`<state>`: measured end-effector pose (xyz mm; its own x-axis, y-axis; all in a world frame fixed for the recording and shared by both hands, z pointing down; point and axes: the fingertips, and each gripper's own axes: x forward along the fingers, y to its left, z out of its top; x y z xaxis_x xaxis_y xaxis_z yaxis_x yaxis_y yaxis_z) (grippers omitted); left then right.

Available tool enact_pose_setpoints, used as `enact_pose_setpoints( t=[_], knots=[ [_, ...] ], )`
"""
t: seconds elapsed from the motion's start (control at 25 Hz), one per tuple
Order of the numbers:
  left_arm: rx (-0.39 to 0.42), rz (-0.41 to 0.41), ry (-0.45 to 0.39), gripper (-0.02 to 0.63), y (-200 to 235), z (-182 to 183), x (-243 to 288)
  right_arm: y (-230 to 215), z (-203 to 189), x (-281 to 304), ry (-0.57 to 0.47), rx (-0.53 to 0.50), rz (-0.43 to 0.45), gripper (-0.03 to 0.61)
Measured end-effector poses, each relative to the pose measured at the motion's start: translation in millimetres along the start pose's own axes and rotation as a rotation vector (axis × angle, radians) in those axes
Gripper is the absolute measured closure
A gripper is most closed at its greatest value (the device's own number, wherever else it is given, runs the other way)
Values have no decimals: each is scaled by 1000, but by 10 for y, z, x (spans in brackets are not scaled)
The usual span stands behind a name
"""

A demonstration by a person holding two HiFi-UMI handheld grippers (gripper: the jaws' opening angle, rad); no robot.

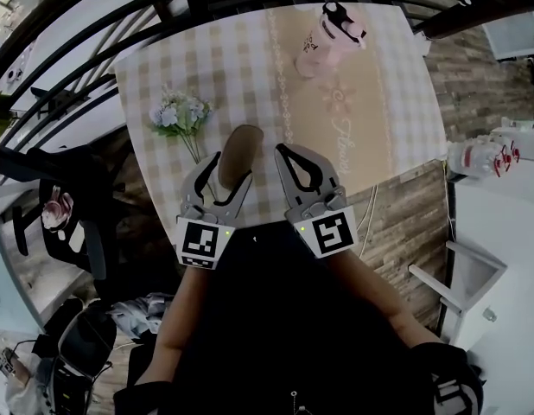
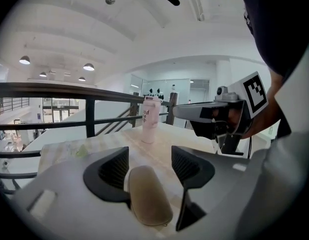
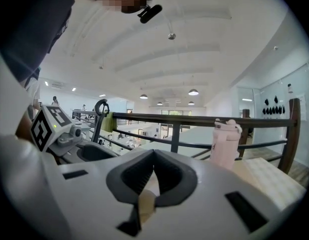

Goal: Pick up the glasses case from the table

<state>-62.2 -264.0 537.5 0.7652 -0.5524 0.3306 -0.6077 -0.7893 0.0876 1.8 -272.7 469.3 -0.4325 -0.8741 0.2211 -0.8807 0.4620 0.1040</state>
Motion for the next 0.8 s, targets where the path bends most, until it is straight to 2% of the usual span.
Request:
enact_pose_setpoints(
  t=[0.4, 0.8],
  knots=[
    [-18, -3, 129, 333, -135, -299, 226, -51, -355, 37, 68, -12, 69, 569],
    [-36, 44, 282, 299, -123, -661, 368, -52, -615, 92, 89, 7, 147, 569]
  ],
)
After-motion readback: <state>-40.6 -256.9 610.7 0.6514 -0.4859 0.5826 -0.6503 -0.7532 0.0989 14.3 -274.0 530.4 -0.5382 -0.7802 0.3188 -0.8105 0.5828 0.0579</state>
